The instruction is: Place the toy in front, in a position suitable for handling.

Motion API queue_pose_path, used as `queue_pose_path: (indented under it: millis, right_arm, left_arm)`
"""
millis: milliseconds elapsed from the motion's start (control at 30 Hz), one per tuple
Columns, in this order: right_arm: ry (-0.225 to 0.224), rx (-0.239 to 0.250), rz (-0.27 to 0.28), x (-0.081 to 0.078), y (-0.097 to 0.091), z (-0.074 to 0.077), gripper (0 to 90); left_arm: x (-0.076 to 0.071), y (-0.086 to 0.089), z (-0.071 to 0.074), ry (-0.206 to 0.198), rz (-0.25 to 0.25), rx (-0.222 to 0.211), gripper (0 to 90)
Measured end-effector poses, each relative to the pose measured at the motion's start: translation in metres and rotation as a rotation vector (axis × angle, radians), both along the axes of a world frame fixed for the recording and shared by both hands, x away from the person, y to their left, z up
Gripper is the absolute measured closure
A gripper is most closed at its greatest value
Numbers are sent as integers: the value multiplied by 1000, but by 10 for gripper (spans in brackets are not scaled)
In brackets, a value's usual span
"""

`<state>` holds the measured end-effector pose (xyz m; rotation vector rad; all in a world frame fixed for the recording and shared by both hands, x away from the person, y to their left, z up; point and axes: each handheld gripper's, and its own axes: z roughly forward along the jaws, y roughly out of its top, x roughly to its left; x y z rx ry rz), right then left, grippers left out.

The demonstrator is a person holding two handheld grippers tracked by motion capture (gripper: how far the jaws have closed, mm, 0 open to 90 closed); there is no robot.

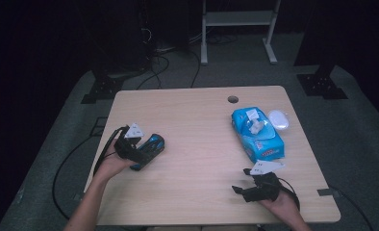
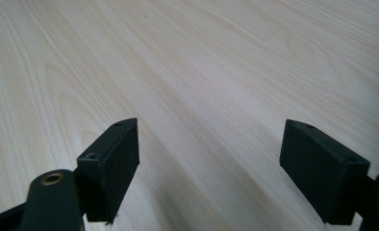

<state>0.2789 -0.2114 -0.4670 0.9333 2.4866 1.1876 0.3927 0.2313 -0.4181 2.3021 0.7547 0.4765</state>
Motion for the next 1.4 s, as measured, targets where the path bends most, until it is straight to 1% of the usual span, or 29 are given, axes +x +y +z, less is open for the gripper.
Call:
queue_pose_path:
  millis: [100,133,167,200,267,300,333,367,433,500,533,567,600,633,700,733,767,800,833,900,933,1000,1067,1100,1133,1200,1233,1300,1400]
  right_arm:
    - [-2,4,0,-1,0,1,207]
    - [-2,4,0,-1,0,1,207]
    - [-2,4,2,-1,-1,1,208]
    - [-2,4,2,-1,-1,1,207]
    - [-2,2,4,-1,-1,1,207]
    - [-2,2,4,-1,-1,1,207]
    - [-3,2,4,-2,-1,1,208]
    - [-1,2,3,-2,0,1,208]
    - [3,0,6,-1,0,0,207]
    - [4,-1,7,-1,0,0,207]
    - [3,-5,9,-1,0,0,208]
    - [3,-3,8,-1,0,0,207]
    - [3,-3,8,-1,0,0,207]
    - [2,-2,8,-2,0,0,207]
    - [3,-1,10,-1,0,0,208]
    - [3,-1,10,-1,0,0,208]
    - [4,-4,11,-1,-1,0,208]
    - [4,-3,9,-1,-1,0,208]
    - [4,-2,8,-2,0,0,208]
    - [-1,-3,10,-2,0,0,208]
    - [3,-3,9,-2,0,0,208]
    - [7,-8,13,-1,0,-1,208]
    - [8,-9,13,-1,1,-1,208]
    - [6,-11,15,-1,1,-1,208]
    - [5,-8,14,-2,1,0,208]
    - [3,-2,9,-2,0,0,208]
    - [4,-3,9,-2,0,0,208]
    - [7,-2,7,-2,-1,0,208]
    - [0,-5,12,-2,-1,0,208]
  left_arm:
    - [6,2,-4,35,3,16,21]
    - [6,2,-4,35,3,16,21]
    - [10,2,-8,56,-10,64,21]
    - [11,2,-10,59,-11,73,21]
    - [14,3,-14,86,-15,77,21]
    - [14,3,-14,86,-15,77,21]
    - [16,2,-19,105,-9,94,21]
    - [16,2,-19,105,-9,94,21]
    - [20,1,-24,123,-3,110,21]
    - [21,1,-25,127,-4,110,21]
    - [23,0,-28,137,-5,106,21]
    - [24,-1,-29,141,-2,111,22]
    - [24,-1,-29,141,-2,111,42]
    - [26,-1,-33,163,5,123,51]
    - [28,0,-37,189,8,136,53]
    - [28,0,-37,189,8,136,63]
    - [30,1,-39,215,15,135,63]
    - [30,2,-41,223,13,137,84]
    - [31,3,-41,237,15,126,90]
    - [32,3,-41,237,22,119,98]
    - [32,3,-41,242,13,113,130]
    - [32,2,-40,245,17,112,143]
    - [33,1,-39,252,26,120,150]
    - [33,-1,-37,259,18,134,166]
    - [32,-3,-36,263,9,142,214]
    - [33,-8,-33,271,17,184,234]
    - [33,-9,-33,269,18,193,236]
    - [34,-9,-32,276,26,196,244]
    - [33,-9,-32,264,31,195,257]
